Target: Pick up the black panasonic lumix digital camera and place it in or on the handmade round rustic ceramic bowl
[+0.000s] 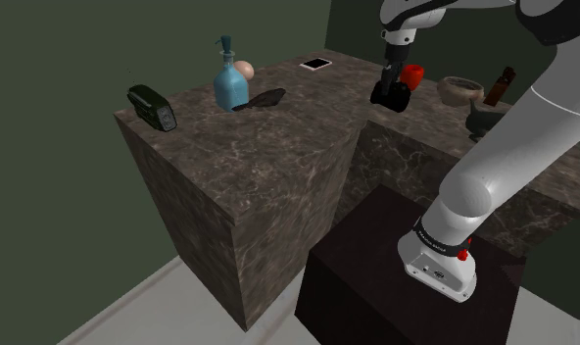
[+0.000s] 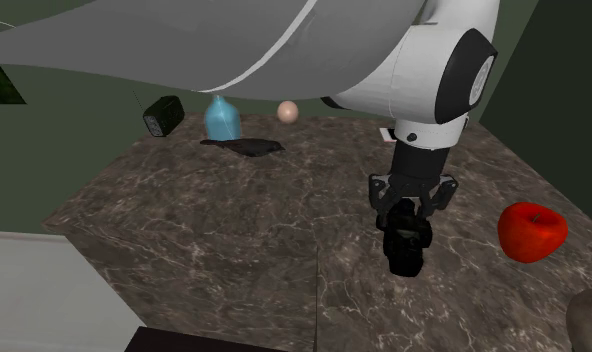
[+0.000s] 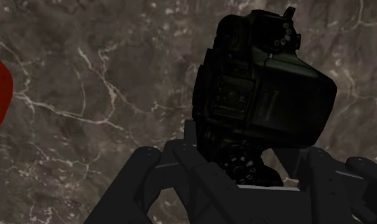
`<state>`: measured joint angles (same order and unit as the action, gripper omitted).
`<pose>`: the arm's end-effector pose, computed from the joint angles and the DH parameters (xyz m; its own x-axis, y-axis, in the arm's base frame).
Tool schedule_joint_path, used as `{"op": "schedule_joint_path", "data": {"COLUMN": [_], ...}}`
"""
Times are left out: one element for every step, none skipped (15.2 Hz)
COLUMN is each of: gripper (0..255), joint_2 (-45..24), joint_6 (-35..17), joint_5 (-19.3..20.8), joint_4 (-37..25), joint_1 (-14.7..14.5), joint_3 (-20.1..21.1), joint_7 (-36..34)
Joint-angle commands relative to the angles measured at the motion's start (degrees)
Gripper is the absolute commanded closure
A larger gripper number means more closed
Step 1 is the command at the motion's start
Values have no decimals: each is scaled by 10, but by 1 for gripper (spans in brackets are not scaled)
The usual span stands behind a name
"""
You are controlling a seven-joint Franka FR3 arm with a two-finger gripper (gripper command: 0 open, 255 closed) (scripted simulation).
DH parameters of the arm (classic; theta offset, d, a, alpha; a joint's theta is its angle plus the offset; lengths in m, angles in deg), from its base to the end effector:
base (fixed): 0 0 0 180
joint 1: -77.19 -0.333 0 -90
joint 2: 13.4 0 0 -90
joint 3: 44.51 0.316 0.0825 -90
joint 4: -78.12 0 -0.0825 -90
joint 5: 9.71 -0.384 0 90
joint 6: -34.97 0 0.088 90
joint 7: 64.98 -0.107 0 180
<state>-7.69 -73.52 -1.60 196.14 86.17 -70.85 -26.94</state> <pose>0.4151 -0.3129 0.4683 0.9885 0.0992 -0.1143 0.1021 -0.9946 0.0199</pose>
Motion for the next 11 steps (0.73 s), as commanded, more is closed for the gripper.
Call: {"op": "schedule_joint_path", "data": {"gripper": [255,255,255,255,255,255,255,255,255,255,255], "joint_2": [0,0,0,0,0,2,4,5,7,8,9], "joint_6": [0,0,0,0,0,7,15,23,30,38,46], "joint_5": [0,0,0,0,0,1,1,1,1,2,2], "joint_4": [0,0,0,0,0,-6,-12,-18,-24,-31,-37], "joint_1": [0,0,0,0,0,0,0,-1,-1,-1,-1], "joint_3": [0,0,0,0,0,0,1,1,2,2,3], "joint_7": [0,0,0,0,0,0,0,0,1,1,1]}}
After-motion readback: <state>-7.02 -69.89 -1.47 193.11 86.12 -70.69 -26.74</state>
